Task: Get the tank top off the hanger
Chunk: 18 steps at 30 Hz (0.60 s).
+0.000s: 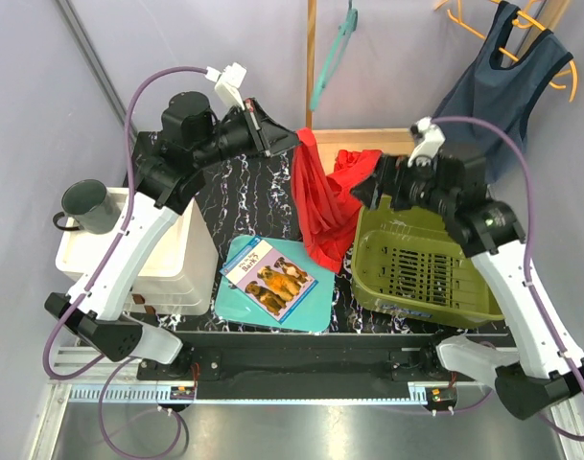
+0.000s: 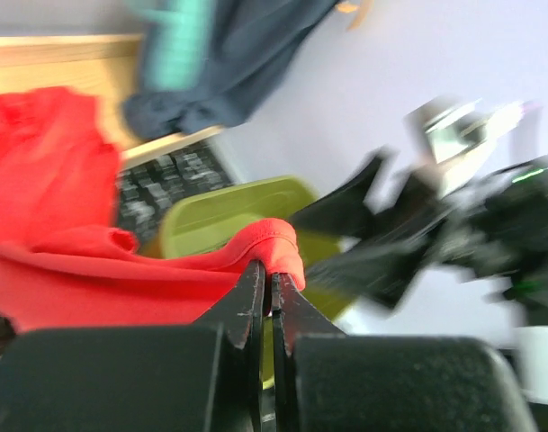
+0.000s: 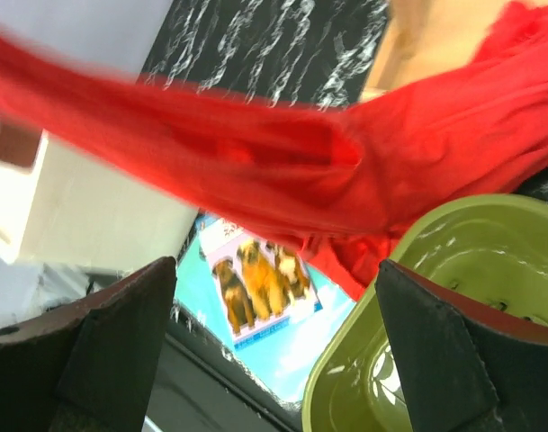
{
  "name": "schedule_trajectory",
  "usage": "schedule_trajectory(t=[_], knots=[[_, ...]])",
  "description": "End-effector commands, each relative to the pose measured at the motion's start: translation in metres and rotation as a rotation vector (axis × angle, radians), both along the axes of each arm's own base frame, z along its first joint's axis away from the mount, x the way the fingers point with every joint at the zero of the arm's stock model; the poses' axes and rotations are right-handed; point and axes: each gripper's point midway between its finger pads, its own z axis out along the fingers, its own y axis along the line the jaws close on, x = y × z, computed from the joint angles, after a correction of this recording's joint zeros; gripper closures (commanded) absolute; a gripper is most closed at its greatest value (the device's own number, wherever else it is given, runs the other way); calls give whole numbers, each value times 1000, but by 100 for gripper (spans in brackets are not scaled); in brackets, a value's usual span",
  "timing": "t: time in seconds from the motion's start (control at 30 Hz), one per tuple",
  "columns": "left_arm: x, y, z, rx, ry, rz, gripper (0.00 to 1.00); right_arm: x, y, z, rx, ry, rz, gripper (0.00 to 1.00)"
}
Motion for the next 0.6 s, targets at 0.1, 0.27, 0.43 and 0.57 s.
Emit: schedule_trajectory(t=[0.1, 0.27, 0.43, 0.57], knots=[[-32, -16, 98, -291, -56, -159, 100, -21, 46, 9, 35, -279, 247, 0], [-43, -18, 127, -349, -78, -188, 100, -8, 67, 3, 46, -372, 237, 0], [-53, -14, 145, -386, -91, -210, 100, 23, 65, -15, 0, -416, 123, 0], [-62, -12, 157, -417, -104, -239, 100, 48, 57, -30, -63, -438, 3, 0]])
